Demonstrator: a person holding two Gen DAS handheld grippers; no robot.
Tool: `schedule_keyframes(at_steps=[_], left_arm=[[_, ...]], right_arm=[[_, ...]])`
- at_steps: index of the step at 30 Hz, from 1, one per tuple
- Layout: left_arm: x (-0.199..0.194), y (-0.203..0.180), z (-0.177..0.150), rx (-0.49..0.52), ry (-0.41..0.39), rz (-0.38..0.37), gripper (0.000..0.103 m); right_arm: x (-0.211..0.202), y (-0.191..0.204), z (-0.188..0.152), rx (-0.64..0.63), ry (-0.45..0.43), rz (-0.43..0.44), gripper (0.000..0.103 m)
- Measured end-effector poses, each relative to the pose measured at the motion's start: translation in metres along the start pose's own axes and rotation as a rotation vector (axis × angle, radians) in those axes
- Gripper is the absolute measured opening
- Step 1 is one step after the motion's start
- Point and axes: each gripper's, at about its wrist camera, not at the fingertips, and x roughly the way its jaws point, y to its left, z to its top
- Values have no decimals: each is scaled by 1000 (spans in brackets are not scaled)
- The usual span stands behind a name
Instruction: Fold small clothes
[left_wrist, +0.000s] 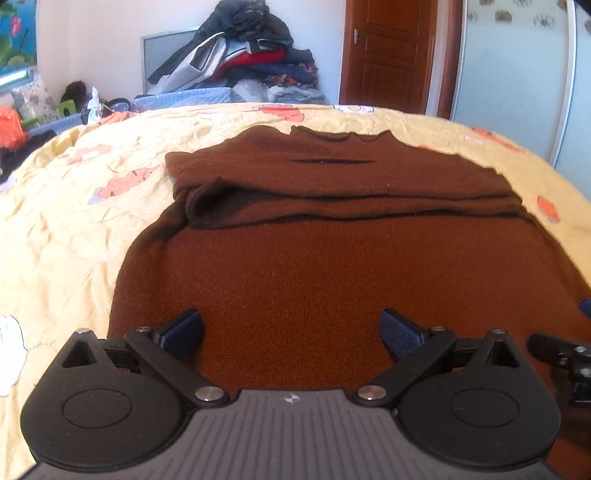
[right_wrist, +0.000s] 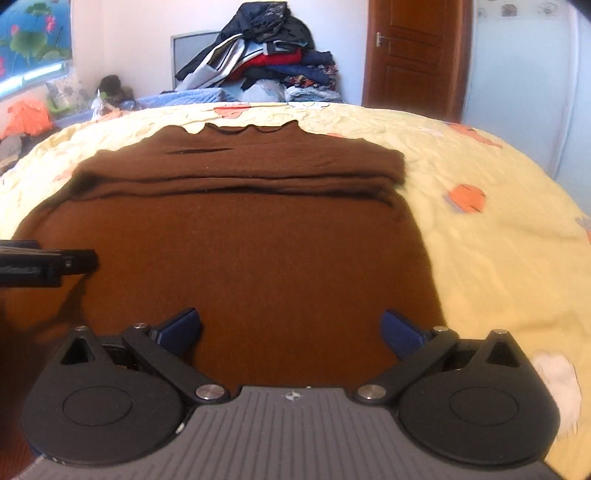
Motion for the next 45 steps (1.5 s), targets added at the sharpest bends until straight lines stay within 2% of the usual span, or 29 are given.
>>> schedule_keyframes(at_steps=[8, 13, 45], left_arm=[[-6, -4, -3, 8, 22, 23, 103], [-21, -2, -18, 7, 10, 7, 103], [-25, 7, -20, -36, -3, 25, 103]], right_arm=[[1, 2, -1, -7, -1, -3, 103], [1, 2, -2, -5, -2, -3, 103], [-5, 1, -6, 11, -10, -20, 103]])
